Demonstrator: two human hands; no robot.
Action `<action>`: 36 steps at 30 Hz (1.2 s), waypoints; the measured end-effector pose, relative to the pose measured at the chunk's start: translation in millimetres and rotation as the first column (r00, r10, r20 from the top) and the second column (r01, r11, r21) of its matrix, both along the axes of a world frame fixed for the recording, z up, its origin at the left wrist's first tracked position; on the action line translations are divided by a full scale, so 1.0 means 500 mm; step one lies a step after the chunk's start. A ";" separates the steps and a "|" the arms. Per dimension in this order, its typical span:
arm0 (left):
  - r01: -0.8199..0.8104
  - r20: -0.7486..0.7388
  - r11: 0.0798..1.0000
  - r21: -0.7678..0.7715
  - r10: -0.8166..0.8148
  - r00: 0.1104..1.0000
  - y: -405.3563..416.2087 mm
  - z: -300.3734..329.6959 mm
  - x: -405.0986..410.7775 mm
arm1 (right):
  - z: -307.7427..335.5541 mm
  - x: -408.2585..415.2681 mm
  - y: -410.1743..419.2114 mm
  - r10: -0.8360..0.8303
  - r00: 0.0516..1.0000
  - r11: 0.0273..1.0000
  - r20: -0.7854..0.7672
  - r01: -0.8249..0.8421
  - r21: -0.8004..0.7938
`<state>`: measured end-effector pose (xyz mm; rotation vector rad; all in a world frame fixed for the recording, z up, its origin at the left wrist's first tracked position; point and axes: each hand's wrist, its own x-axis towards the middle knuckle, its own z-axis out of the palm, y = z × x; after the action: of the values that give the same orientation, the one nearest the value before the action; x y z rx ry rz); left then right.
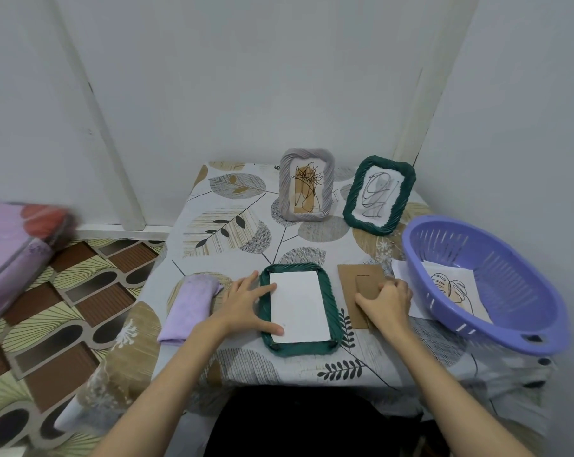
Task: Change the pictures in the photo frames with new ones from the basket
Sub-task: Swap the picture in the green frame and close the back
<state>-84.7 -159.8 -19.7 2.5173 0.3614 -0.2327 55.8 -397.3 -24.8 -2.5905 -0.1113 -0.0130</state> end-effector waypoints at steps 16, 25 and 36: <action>-0.023 0.018 0.999 -0.031 0.024 1.000 0.006 -0.006 0.003 | 0.108 -0.077 0.089 0.311 0.948 0.950 -0.067 -0.311 0.015; -0.055 0.072 0.982 -0.178 0.069 0.995 0.031 -0.016 -0.001 | 0.096 -0.123 0.145 0.408 0.902 0.897 -0.143 -0.425 -0.121; -0.021 0.065 0.987 -0.158 0.032 0.997 0.038 -0.018 -0.004 | 0.082 -0.134 0.169 0.392 0.905 0.890 -0.167 -0.419 -0.181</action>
<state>-86.8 -140.9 -28.8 2.3572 0.3355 -0.1589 -11.2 -313.0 16.3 -2.7191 -0.6395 0.3341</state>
